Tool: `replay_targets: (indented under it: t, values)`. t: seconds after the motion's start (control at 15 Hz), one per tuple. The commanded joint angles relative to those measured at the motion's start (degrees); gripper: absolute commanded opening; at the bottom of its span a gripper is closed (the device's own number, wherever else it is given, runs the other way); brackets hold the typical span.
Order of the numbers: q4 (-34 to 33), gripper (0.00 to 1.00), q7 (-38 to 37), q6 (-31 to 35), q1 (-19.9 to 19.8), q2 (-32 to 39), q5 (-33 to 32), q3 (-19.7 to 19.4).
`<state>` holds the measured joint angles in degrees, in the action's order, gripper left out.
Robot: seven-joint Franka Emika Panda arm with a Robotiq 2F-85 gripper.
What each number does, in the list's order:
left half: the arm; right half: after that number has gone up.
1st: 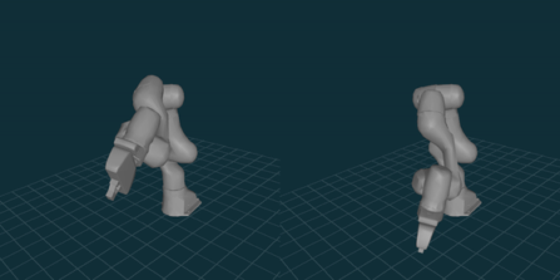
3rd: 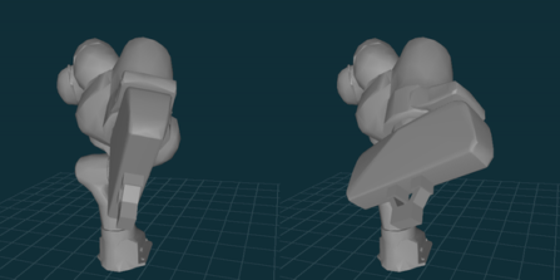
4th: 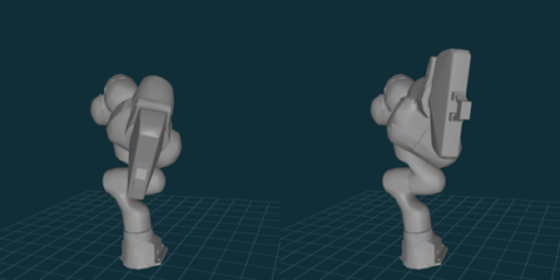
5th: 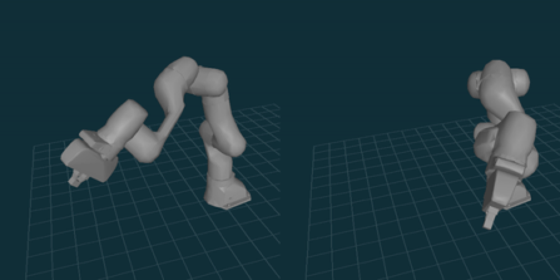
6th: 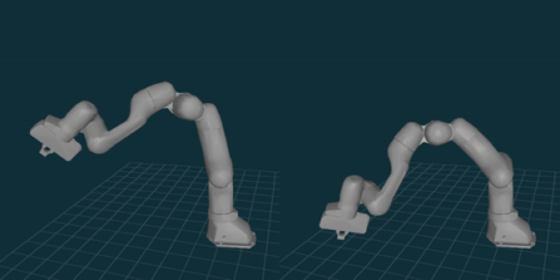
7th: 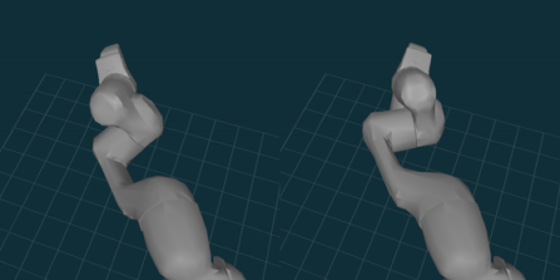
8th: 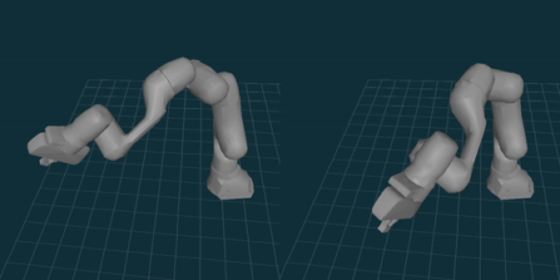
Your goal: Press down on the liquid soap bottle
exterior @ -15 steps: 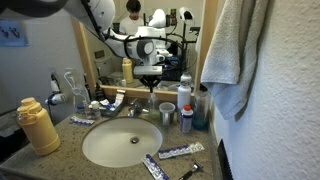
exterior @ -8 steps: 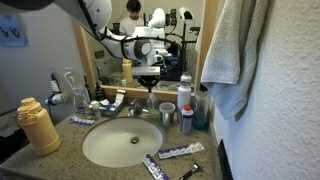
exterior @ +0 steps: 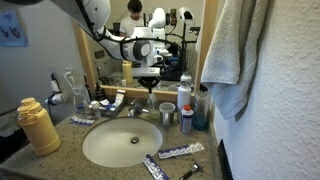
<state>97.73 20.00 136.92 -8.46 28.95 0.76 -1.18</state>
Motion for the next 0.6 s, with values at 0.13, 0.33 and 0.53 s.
replay_targets:
  t: [0.13, 0.33, 0.53]
  values:
    - [1.94, 0.0, -1.72, 2.0, -0.13, 1.78, -0.43, -0.01]
    - [1.91, 0.0, -1.52, 2.0, -0.18, 2.11, -0.34, 0.1]
    - [1.85, 0.0, -1.35, 2.08, -0.3, 2.35, -0.23, 0.15]
